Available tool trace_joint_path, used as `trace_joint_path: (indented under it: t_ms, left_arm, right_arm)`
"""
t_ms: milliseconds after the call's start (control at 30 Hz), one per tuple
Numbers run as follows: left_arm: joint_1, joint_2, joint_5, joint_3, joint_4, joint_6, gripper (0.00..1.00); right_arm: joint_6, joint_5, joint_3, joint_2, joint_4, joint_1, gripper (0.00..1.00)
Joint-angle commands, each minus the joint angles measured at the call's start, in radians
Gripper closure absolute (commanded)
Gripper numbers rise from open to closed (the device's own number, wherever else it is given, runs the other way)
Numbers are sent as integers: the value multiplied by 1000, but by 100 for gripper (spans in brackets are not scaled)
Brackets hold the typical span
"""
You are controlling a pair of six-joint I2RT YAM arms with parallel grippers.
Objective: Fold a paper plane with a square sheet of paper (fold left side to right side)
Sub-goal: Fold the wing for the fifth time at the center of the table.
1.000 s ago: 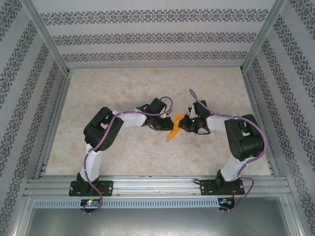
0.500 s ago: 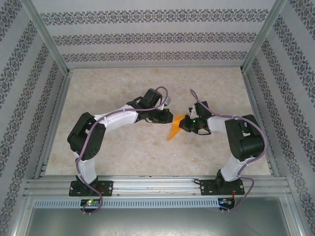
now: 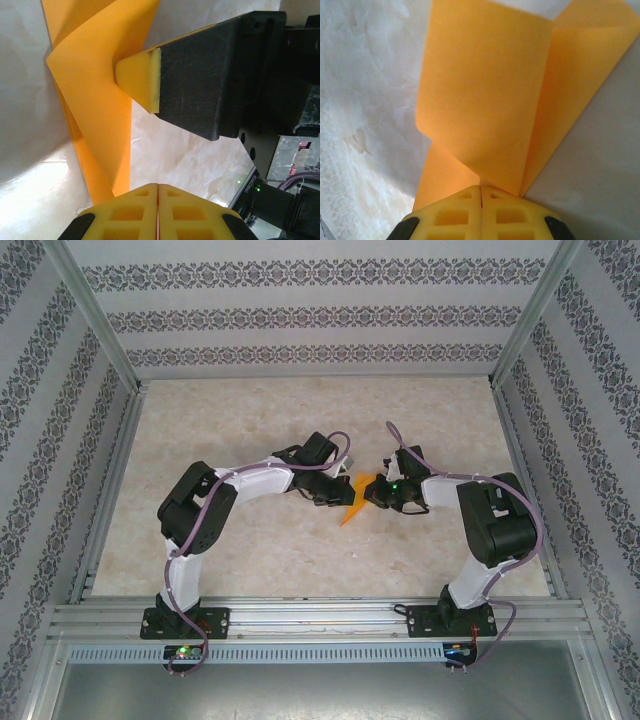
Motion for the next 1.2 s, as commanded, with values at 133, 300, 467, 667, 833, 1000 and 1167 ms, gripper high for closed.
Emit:
trace_joint_path:
  t_ms: [133, 300, 467, 667, 833, 1000, 1167]
  left_arm:
    - [-11, 34, 47, 31, -23, -14, 91]
    - [-15, 60, 53, 26, -29, -12, 91]
    - [-18, 77, 42, 18, -47, 5, 91]
    - [-19, 92, 39, -8, -40, 6, 91]
    - [-21, 97, 34, -25, -31, 4, 91]
    - [-23, 104, 39, -31, -25, 2, 91]
    - [-30, 113, 47, -31, -22, 2, 91]
  right_arm:
    - [-31, 44, -27, 53, -105, 8, 100]
    - [-35, 46, -25, 55, -110, 8, 100]
    - [-39, 49, -24, 58, -114, 9, 100]
    - [-41, 52, -22, 59, -118, 10, 100]
    - [-41, 53, -22, 59, -123, 10, 100]
    - [-42, 53, -21, 62, -123, 11, 100]
    - [-42, 53, -19, 67, -124, 15, 100]
